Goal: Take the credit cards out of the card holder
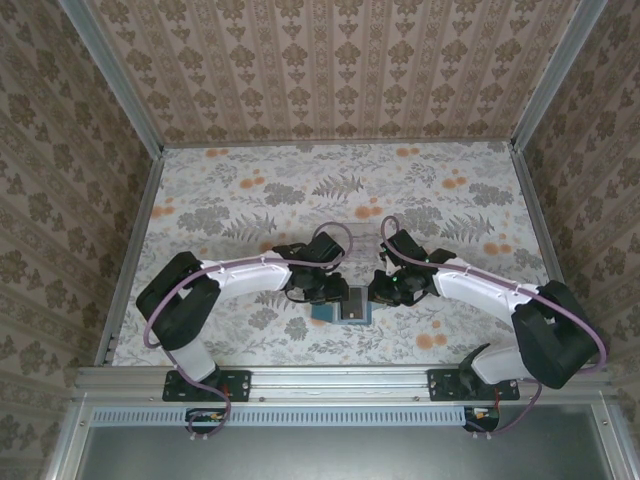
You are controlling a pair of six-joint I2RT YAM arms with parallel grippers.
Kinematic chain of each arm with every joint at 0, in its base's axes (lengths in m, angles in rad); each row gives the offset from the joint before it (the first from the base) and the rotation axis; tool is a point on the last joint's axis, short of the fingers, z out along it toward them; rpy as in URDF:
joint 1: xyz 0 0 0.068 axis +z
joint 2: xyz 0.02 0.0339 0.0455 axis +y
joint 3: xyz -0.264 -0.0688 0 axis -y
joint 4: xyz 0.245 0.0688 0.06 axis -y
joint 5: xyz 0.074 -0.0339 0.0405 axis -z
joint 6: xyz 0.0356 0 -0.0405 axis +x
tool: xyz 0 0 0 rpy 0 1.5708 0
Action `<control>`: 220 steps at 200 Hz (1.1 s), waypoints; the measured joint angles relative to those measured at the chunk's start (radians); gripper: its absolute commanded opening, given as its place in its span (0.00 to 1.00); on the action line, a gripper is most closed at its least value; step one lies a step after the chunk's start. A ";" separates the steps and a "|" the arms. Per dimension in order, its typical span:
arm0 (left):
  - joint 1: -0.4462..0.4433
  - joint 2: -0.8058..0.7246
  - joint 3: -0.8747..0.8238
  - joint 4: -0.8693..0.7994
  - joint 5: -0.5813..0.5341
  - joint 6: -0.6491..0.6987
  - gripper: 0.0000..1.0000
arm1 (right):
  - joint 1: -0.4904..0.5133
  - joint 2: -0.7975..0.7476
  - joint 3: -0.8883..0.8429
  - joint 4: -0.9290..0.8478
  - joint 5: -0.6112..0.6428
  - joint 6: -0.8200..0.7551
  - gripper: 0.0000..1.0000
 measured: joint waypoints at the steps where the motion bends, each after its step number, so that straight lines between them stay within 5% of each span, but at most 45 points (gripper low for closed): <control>1: 0.001 0.000 -0.002 0.001 0.000 0.000 0.26 | 0.000 0.002 0.000 0.000 -0.001 0.000 0.14; 102: 0.034 0.000 -0.080 0.140 0.053 -0.014 0.22 | 0.021 0.086 -0.001 0.061 -0.039 0.005 0.17; 156: 0.033 0.002 -0.075 0.107 0.047 -0.006 0.23 | 0.038 0.115 0.003 0.075 -0.039 0.017 0.28; 220: 0.011 0.038 0.003 0.002 0.010 0.024 0.24 | 0.048 0.172 0.038 0.061 -0.020 0.018 0.28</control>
